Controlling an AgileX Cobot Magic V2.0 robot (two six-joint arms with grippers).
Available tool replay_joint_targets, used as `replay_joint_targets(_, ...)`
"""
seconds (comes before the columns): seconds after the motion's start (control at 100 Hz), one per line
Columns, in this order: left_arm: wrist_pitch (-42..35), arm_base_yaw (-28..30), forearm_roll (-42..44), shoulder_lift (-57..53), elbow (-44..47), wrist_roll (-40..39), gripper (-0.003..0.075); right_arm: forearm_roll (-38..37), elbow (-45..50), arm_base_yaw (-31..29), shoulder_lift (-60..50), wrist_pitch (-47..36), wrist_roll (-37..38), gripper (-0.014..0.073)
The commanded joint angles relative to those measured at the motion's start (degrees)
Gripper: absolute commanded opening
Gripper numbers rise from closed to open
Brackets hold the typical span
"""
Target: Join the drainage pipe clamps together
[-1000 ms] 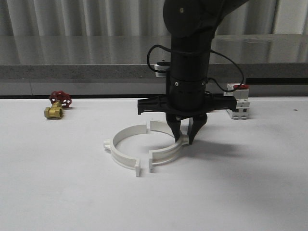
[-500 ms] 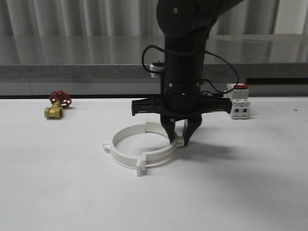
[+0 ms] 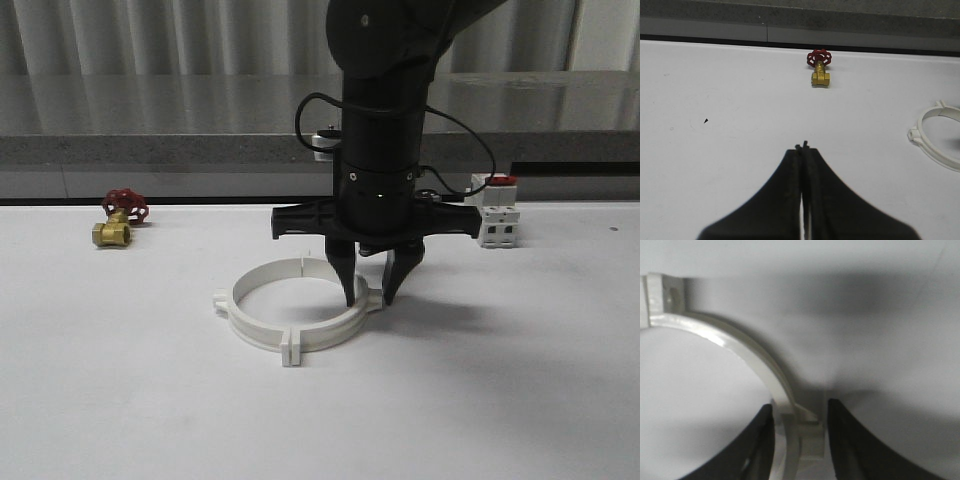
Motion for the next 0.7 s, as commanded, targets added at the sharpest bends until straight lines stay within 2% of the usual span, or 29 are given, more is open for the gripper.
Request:
replay_joint_targets(0.0, -4.04, 0.07, -0.39, 0.43, -1.52, -0.03, -0.002, -0.53, -1.62, -0.14, -3.34, -1.02, -0.02, 0.038)
replay_joint_targets(0.18, -4.04, 0.07, -0.39, 0.43, -1.52, -0.03, -0.002, -0.58, -1.75, -0.14, -3.54, -1.02, -0.25, 0.0398)
replay_joint_targets(0.36, -4.04, 0.07, -0.39, 0.43, -1.52, -0.03, -0.002, -1.42, -3.46, -0.32, -6.04, -1.19, -4.92, 0.0398)
replay_joint_targets(0.58, -4.04, 0.07, -0.39, 0.43, -1.52, -0.03, -0.002, -10.7, -3.09, -1.41, -14.16, 1.78, -5.92, 0.0398)
replay_joint_targets(0.69, -4.04, 0.07, -0.39, 0.43, -1.52, -0.03, -0.002, -11.72, -1.21, -3.84, -19.77, 1.7, -9.06, 0.0398)
